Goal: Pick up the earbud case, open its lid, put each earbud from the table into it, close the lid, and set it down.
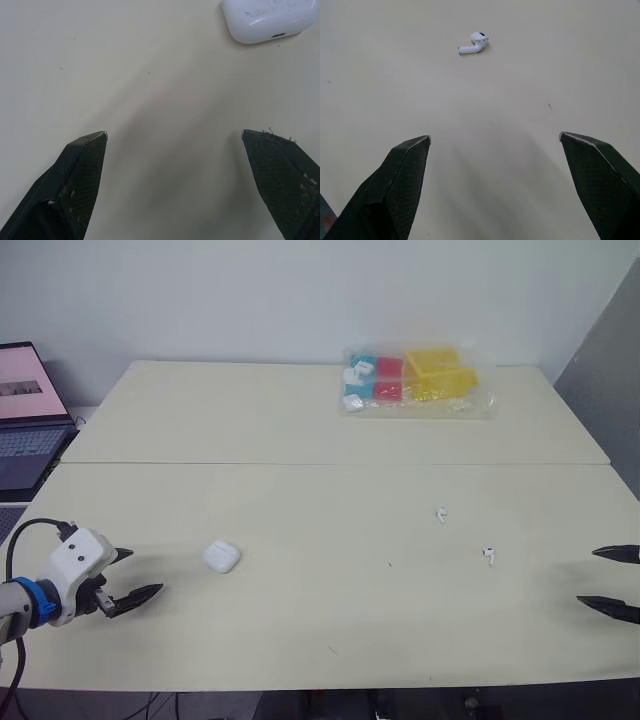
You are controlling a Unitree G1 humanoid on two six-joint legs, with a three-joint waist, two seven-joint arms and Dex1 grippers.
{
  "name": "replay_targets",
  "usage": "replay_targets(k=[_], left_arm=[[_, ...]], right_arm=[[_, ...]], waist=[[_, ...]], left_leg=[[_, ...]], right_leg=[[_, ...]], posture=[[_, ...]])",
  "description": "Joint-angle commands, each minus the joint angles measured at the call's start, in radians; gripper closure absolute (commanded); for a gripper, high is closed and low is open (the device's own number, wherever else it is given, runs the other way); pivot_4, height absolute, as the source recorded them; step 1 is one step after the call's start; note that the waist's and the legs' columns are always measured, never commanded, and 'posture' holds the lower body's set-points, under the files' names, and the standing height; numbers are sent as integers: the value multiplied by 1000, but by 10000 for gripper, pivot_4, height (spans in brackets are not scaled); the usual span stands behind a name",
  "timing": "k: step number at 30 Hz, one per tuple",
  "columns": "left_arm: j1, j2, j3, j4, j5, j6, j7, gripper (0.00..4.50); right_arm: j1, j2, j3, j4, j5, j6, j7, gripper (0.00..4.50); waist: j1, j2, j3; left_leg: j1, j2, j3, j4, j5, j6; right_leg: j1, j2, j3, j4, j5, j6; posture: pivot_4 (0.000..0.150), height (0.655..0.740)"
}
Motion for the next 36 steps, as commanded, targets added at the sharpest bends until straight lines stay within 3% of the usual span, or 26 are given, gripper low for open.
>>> replay_targets(k=[1,8,19,28,36], left_arm=[[-7,20,31,-16,-8,-20,-19,27],[-40,22,34,42,3,-125,-57,27],[-66,12,35,67,-29,-126,-78,27],[2,45,64,2,-72,-67,-167,27],[-44,13,44,-129,-149,76,-133,27]], right_arm=[[-11,-1,-30,-11,7,-3,-4,1717],[-9,12,-26,-25,8,-1,-14,1717],[-71,10,-7,-39,58,95,-26,1717],[-54,13,1,-49,29,25,-18,1717],[-72,20,32,-173,94,88,-21,1717]], waist=[[0,0,0],[0,0,0],[-1,-1,-1],[-1,-1,-1],[-1,-1,-1]], left_leg=[[0,0,0,0,0,0],[1,0,0,0,0,0],[4,-1,2,1,0,0],[7,0,3,1,0,0],[12,1,2,1,0,0]], right_leg=[[0,0,0,0,0,0],[1,0,0,1,0,0],[1,0,1,5,0,0],[1,0,2,9,-1,-2],[6,-1,2,9,-3,-5]], posture=[[1500,7400],[1500,7400],[1500,7400],[1500,7400],[1500,7400]])
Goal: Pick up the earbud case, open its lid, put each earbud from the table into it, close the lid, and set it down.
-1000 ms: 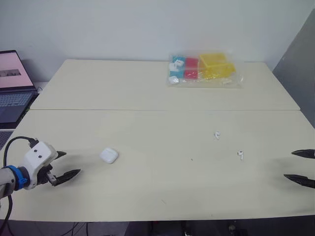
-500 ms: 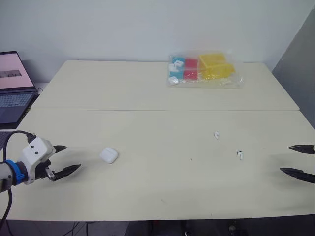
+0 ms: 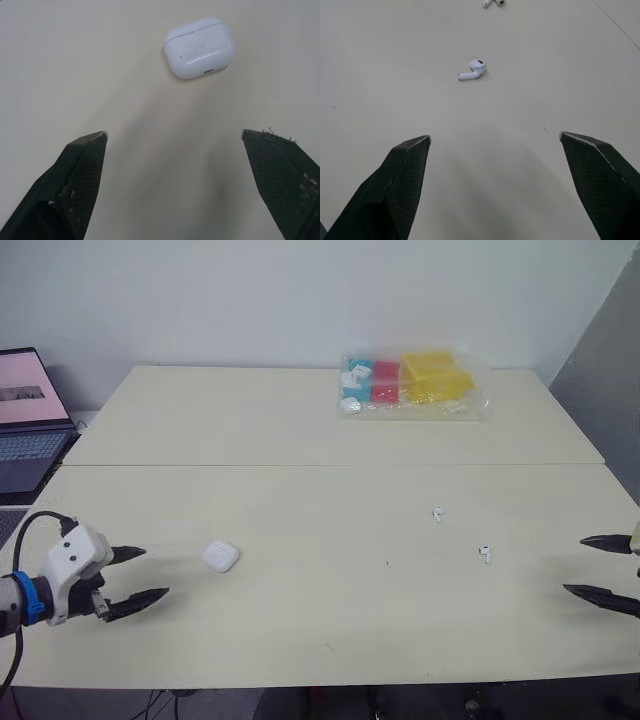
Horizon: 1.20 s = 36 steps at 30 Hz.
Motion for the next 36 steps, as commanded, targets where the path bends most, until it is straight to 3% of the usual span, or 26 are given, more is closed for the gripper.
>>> replay_targets(k=[1,8,19,36], left_arm=[[-37,-25,8,-108,-64,99,54,27],[4,-102,-51,-262,-74,250,170,27],[-39,-181,-147,-306,-34,324,321,27],[-186,-167,-263,-152,25,276,285,27]], right_arm=[[-31,-2,10,-118,67,45,4,1717],[-162,-20,97,-320,200,164,-35,1717],[-386,-38,215,-391,338,298,-72,1717],[-575,7,431,-440,411,350,-88,1717]], waist=[[0,0,0],[-5,-1,0],[1,-2,-1],[1,-3,-1]], left_leg=[[0,0,0,0,0,0],[1,1,-2,0,0,0],[0,0,-4,0,0,0],[-1,1,-6,0,0,0]], right_leg=[[0,0,0,0,0,0],[1,1,1,0,1,2],[2,1,0,0,0,1],[0,1,-1,0,0,0]], posture=[[1500,7400],[1500,7400],[1500,7400],[1500,7400]])
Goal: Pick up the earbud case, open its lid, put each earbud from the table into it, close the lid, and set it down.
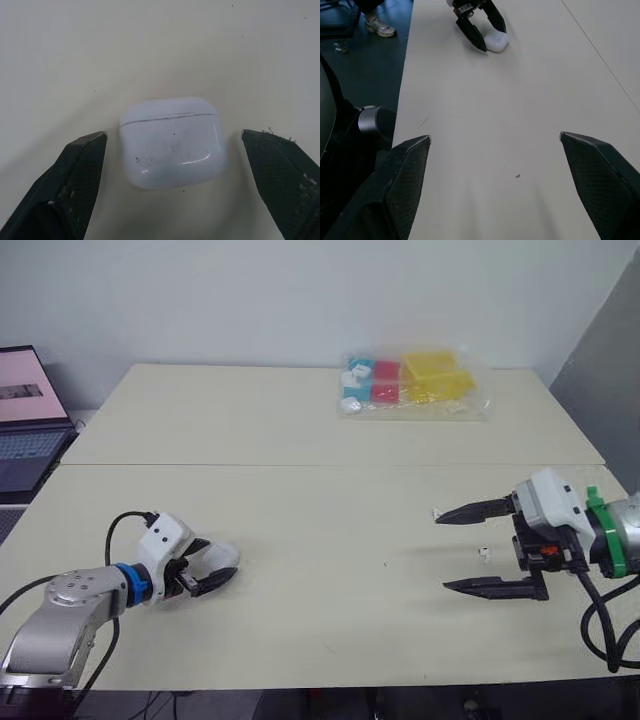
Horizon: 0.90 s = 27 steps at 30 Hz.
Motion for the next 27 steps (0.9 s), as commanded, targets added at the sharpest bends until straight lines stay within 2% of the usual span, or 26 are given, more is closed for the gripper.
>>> replay_targets(k=[1,17,18,23,27], left_arm=[[-29,19,-11,29,11,-38,-34,27],[-105,33,-84,128,71,-45,-85,27],[-106,32,-91,129,77,-50,-88,3918],[-95,23,-98,118,84,-60,-94,16601],[-79,26,-106,109,85,-103,-127,16668]], right_arm=[[-27,11,10,-13,2,-12,-10,1717],[5,15,8,-30,-11,-37,-13,1717],[7,15,10,-31,-15,-41,-12,0],[16,7,10,-37,-33,-61,1,0],[11,10,7,-43,-24,-61,-7,0]], waist=[[0,0,0],[0,0,0],[0,0,0],[0,0,0],[0,0,0]], left_leg=[[0,0,0,0,0,0],[0,0,-3,0,0,0],[0,0,-3,0,0,0],[0,0,-5,0,0,0],[0,0,-5,0,0,0]], right_leg=[[0,0,0,0,0,0],[0,0,0,0,0,0],[0,0,0,0,0,0],[1,0,0,0,0,0],[1,-1,0,0,0,0]], posture=[[1500,7400],[1500,7400],[1500,7400],[1500,7400],[1500,7400]])
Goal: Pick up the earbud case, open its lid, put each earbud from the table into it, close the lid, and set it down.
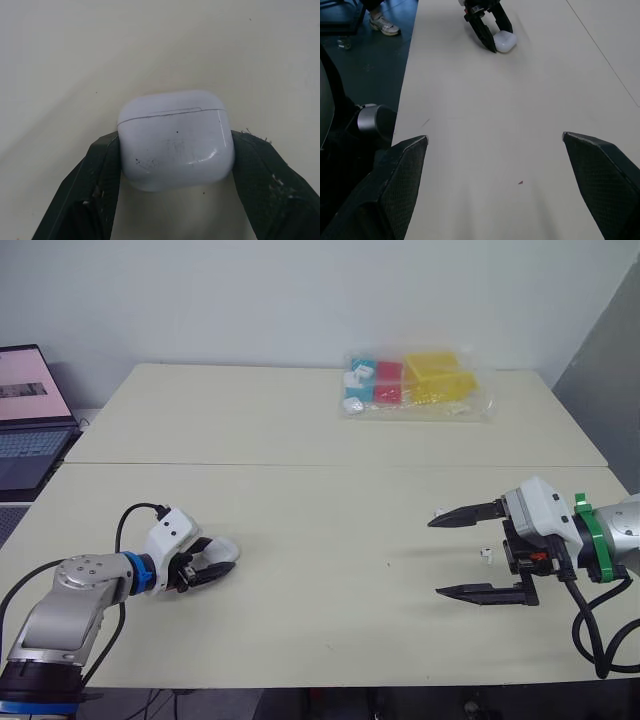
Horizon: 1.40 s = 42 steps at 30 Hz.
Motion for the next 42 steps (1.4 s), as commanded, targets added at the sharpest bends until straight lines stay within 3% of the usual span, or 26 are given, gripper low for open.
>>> replay_targets(k=[1,9,17,20,24,34,42], left_arm=[[27,5,-37,-13,1,-51,-58,16668],[-48,-52,-119,-151,-66,-136,-179,16668],[-230,-223,-237,-183,-92,-162,-186,16668],[-294,-294,-282,-147,-54,-273,-179,16668],[-344,-369,-334,-88,8,-452,-189,16668],[-385,-440,-382,20,79,-756,-194,16668],[-414,-441,-411,68,122,-845,-195,16668]], right_arm=[[-8,-8,-25,-32,7,-13,1,0],[-12,-3,-48,-32,24,20,-50,0],[30,18,-144,-81,177,174,-191,0],[51,49,-180,-121,318,269,-324,0],[73,76,-200,-134,518,421,-636,0],[24,104,-15,-25,950,442,-1119,0],[-26,165,113,31,1001,423,-1222,0]], waist=[[0,0,0],[7,0,0],[6,0,0],[0,-1,0],[4,-1,0],[0,-1,0],[-2,-1,0]], left_leg=[[0,0,0,0,0,0],[-2,-1,-1,0,0,0],[-3,-2,-4,1,0,0],[-3,-2,-4,1,0,0],[-3,-3,-5,1,0,0],[-3,-4,-4,2,0,0],[-4,-4,-5,2,0,1]], right_leg=[[0,0,0,0,0,0],[0,-1,0,-1,0,0],[1,3,-1,-1,0,0],[1,3,0,-1,0,0],[2,4,-2,-1,0,0],[2,4,-1,-1,0,1],[2,5,-1,-2,0,2]], posture=[[1500,7400],[1500,7400],[1500,7400],[1500,7400],[1500,7400],[1500,7400],[1500,7400]])
